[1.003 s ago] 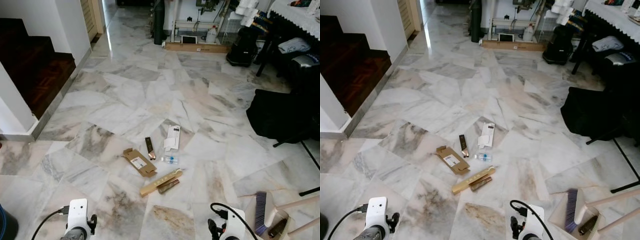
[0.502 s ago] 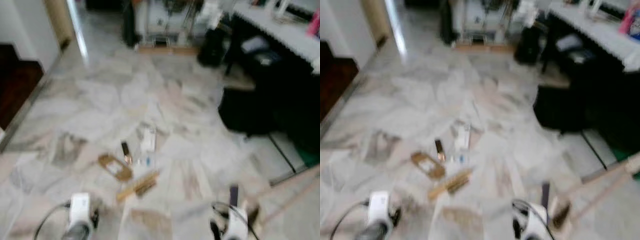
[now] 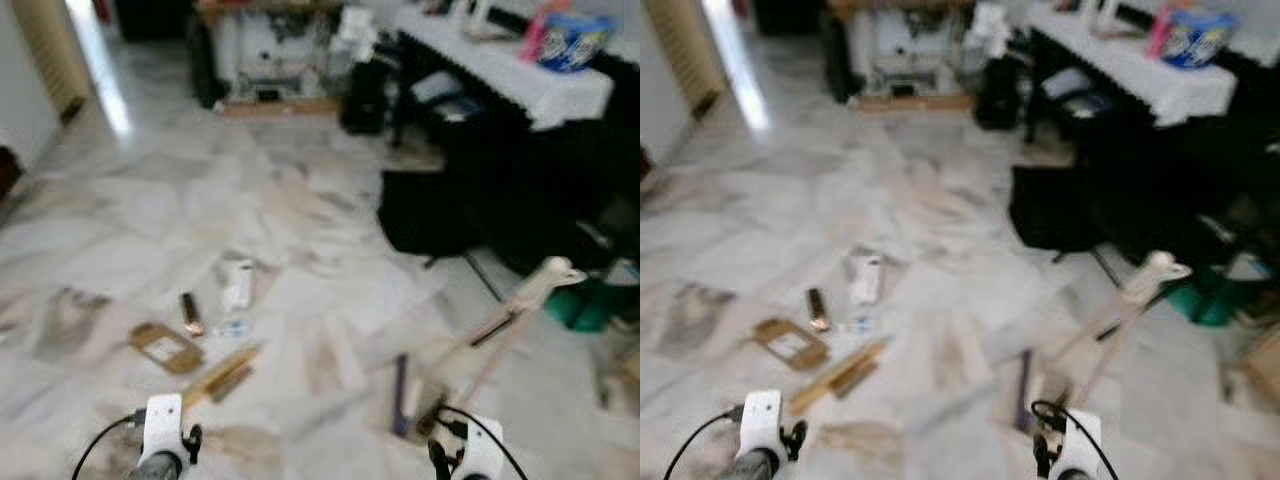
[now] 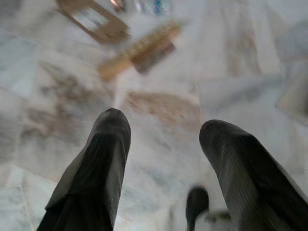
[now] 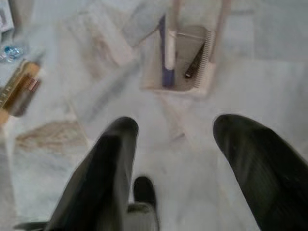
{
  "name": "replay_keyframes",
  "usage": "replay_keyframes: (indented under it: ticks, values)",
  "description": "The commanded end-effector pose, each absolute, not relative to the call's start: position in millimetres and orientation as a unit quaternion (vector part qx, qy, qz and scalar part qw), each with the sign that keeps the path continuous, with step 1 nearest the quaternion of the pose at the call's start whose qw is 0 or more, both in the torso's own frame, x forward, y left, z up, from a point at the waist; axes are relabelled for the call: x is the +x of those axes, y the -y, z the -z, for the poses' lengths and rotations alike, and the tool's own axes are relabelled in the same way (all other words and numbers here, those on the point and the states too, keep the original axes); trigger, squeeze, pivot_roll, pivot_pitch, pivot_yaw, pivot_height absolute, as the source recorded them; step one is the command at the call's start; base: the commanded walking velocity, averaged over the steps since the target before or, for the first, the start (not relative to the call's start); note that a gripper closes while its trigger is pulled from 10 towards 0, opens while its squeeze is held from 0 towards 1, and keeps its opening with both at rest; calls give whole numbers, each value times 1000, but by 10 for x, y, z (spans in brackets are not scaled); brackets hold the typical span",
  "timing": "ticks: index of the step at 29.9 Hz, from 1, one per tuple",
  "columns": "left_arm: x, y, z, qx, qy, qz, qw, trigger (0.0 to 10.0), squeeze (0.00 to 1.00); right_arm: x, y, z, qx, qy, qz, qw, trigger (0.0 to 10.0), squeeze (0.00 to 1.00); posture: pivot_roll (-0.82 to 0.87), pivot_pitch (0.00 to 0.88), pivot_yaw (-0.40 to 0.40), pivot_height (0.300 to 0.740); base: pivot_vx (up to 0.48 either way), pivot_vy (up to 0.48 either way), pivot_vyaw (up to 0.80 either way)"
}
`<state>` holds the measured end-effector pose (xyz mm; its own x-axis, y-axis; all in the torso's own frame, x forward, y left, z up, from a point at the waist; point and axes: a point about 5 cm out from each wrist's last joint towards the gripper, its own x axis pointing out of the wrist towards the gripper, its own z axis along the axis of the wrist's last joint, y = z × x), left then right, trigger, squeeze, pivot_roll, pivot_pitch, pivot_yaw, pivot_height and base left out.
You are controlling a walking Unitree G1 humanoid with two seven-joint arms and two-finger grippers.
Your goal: Sweep floor
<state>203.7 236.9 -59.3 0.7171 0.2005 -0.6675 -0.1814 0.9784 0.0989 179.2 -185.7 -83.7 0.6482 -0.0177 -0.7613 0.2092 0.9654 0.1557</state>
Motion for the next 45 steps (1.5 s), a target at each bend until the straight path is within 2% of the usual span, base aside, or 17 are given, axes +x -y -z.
replay_keyframes:
  ticks: [1,20,26,45]
  values:
    - [2063,-2342,588,10,-361,-101,927,10000,0,1802,1872,832,116,-415,66,900,10000,0,-27,10,-46,740,0,0,-600]
    - [2054,-2326,599,10,-365,-96,926,10000,0,1791,1862,838,116,-415,67,900,10000,0,-32,5,-39,740,0,0,-606]
    - [2045,-2326,607,34,-373,-88,923,10000,0,1796,1852,833,116,-409,63,903,10000,0,-29,0,-39,740,0,-105,0]
    - [2044,-2328,608,26,-372,-94,923,10000,0,1810,1872,823,117,-406,67,904,10000,0,-28,5,-45,740,0,-320,0]
